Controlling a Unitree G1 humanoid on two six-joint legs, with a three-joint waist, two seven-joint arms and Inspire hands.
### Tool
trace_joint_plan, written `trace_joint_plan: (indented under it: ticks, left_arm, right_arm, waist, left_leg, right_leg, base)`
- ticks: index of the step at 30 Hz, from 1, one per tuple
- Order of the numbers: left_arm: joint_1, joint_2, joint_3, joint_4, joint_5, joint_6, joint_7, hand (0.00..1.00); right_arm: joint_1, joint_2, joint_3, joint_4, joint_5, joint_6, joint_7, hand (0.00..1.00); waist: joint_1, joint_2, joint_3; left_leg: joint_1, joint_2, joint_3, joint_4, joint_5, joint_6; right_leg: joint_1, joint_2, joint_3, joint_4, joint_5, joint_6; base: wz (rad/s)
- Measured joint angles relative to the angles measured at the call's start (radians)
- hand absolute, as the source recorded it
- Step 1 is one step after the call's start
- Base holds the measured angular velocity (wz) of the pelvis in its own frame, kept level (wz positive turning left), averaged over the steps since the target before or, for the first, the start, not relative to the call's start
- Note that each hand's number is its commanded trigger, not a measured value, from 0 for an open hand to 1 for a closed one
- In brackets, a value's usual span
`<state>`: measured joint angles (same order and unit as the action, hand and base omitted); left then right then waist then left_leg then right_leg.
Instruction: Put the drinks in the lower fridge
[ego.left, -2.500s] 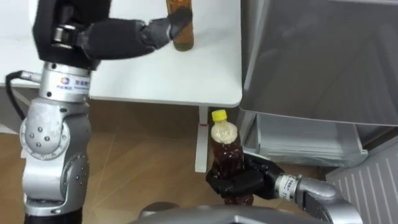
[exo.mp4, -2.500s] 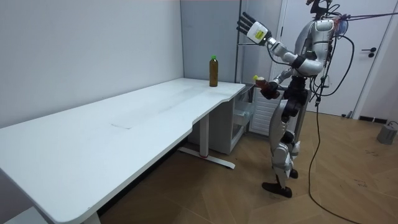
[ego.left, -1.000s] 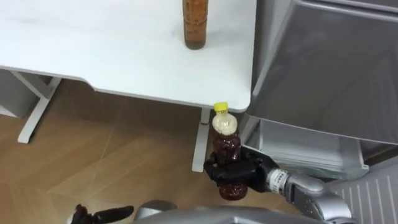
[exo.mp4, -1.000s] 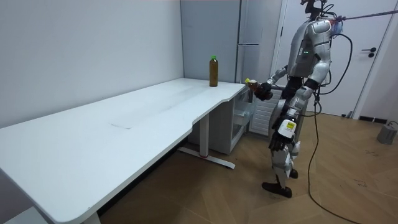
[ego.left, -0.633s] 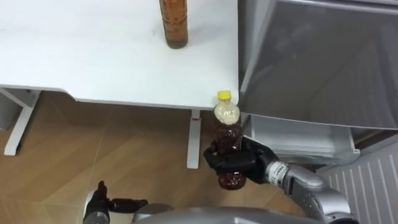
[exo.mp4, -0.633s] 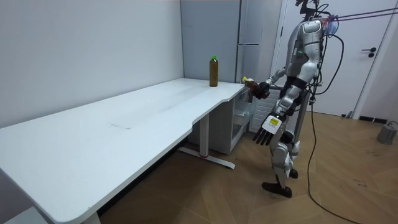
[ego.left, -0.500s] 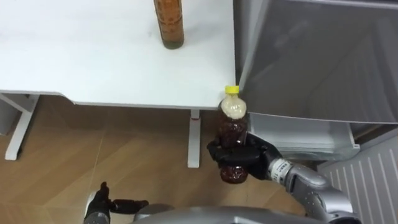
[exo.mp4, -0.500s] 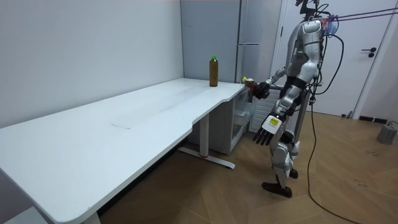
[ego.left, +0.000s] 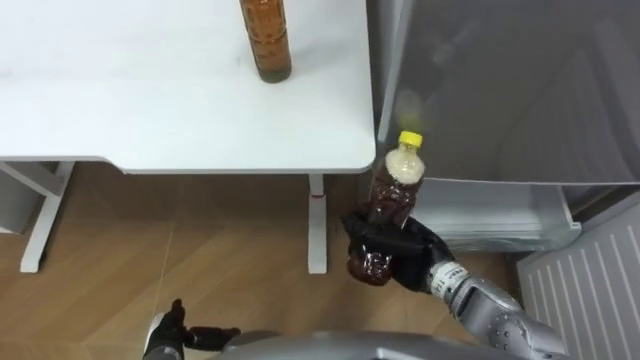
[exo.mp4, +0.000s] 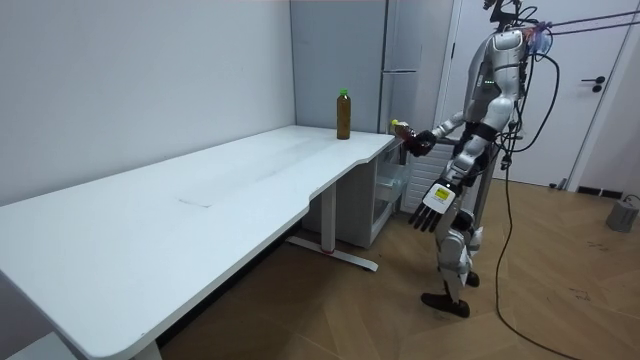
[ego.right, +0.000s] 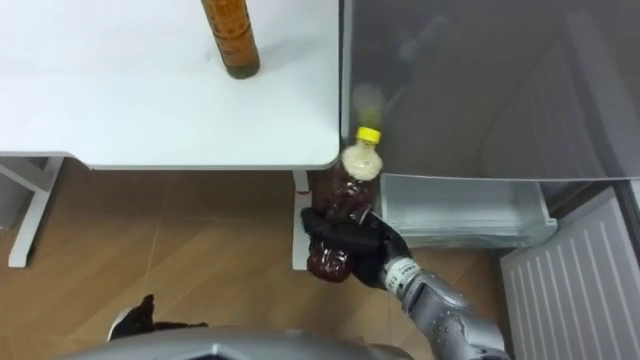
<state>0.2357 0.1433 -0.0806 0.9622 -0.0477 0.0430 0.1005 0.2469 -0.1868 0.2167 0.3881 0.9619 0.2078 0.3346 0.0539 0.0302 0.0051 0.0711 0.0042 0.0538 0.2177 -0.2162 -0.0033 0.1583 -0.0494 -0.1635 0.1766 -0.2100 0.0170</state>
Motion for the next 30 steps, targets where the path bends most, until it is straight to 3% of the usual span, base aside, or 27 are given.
trace_joint_plan:
  ticks: [4,9,15,19,30]
  left_arm:
    - [-0.003,-0.002,-0.001,0.003,-0.001,0.0,0.005,0.0]
    - [0.017,-0.006,-0.005,0.004,-0.001,0.002,0.018,0.0]
    - [0.034,-0.01,-0.002,0.003,0.012,0.004,0.026,0.0]
    - [0.038,-0.01,-0.001,0.003,0.026,0.009,0.027,0.0]
    - [0.058,-0.01,-0.005,0.039,0.13,0.071,0.018,0.0]
  right_arm:
    - [0.005,0.001,-0.043,0.0,0.219,-0.028,-0.064,1.0]
    - [-0.005,0.004,-0.066,0.0,0.453,-0.123,-0.151,1.0]
    - [-0.006,0.029,-0.085,0.021,0.553,-0.175,-0.23,1.0]
    - [-0.008,0.034,-0.084,0.031,0.584,-0.189,-0.269,1.0]
    - [-0.013,0.029,-0.085,0.031,0.679,-0.232,-0.329,1.0]
  waist:
    - [-0.004,0.001,0.0]
    - [-0.003,0.001,-0.0042]
    - [0.002,0.0,-0.0038]
    - [0.007,-0.002,-0.0026]
    - [0.004,-0.003,-0.0019]
  left_leg:
    - [0.001,0.0,0.006,0.0,0.001,0.001]
    - [-0.001,-0.002,0.015,-0.004,0.002,0.003]
    - [0.012,-0.001,0.017,-0.01,0.003,0.003]
    - [0.012,-0.001,0.025,-0.013,0.003,0.003]
    - [0.009,-0.001,0.026,-0.011,0.002,0.003]
  right_leg:
    - [-0.002,0.0,0.01,-0.002,0.004,0.002]
    - [-0.015,0.0,0.023,-0.01,0.004,0.003]
    - [-0.015,0.0,0.023,-0.008,0.004,0.003]
    - [-0.014,0.0,0.023,-0.007,0.004,0.003]
    - [-0.015,-0.001,0.024,-0.008,0.003,0.004]
  base:
    - [-0.06]
    - [-0.05]
    - [0.0]
    - [-0.04]
    - [0.0]
